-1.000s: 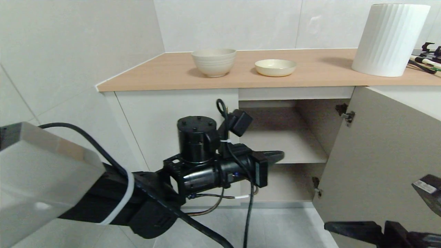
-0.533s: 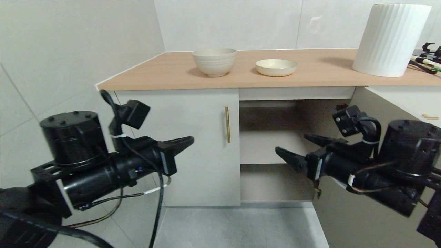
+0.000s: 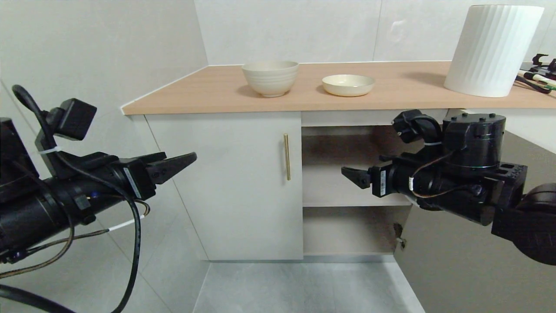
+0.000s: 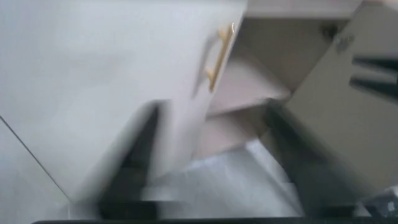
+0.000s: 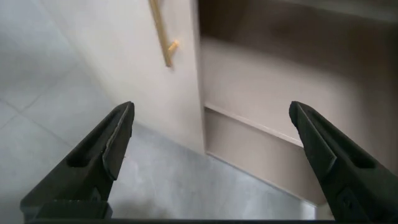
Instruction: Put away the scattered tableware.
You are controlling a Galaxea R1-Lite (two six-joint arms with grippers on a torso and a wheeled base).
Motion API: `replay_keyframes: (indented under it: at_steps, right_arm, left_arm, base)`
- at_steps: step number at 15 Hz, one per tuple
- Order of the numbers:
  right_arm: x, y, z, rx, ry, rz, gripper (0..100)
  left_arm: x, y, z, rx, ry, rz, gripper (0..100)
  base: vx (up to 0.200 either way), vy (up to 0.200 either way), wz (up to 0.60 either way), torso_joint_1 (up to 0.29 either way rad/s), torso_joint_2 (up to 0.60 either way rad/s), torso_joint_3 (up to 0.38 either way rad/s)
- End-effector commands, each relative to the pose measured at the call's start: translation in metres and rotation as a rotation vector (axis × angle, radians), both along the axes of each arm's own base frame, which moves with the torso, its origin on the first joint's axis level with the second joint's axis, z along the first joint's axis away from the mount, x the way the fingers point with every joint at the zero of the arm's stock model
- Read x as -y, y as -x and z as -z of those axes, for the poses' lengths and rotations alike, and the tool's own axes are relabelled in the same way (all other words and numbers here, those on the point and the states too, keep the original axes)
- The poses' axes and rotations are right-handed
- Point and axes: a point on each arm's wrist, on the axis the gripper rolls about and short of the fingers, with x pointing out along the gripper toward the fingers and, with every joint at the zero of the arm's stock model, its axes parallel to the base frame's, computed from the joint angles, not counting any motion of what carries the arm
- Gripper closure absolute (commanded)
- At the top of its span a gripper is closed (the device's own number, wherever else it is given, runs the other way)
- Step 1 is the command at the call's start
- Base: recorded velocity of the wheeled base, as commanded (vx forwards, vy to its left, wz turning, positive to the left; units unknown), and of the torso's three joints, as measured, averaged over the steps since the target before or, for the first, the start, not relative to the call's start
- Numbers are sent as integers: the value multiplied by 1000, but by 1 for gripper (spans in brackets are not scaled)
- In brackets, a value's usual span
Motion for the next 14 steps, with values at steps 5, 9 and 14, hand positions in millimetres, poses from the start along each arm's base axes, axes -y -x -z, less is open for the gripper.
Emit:
replay_keyframes:
  at_steps: [5, 9, 14]
  right_arm:
    - [25, 38, -27, -67, 48, 37, 0]
    - [27, 41, -35, -77, 14, 45, 0]
    - [29, 45, -37, -75, 2, 44, 0]
  left_arm:
    - [-1, 1, -8, 31, 7, -3, 0]
    - [-1, 2, -9, 35, 8, -3, 0]
    - [0, 1, -9, 28, 6, -3, 0]
  base:
    - [0, 0, 0, 0, 0, 0]
    - [0, 0, 0, 0, 0, 0]
    - [160, 0, 0, -1, 3, 3]
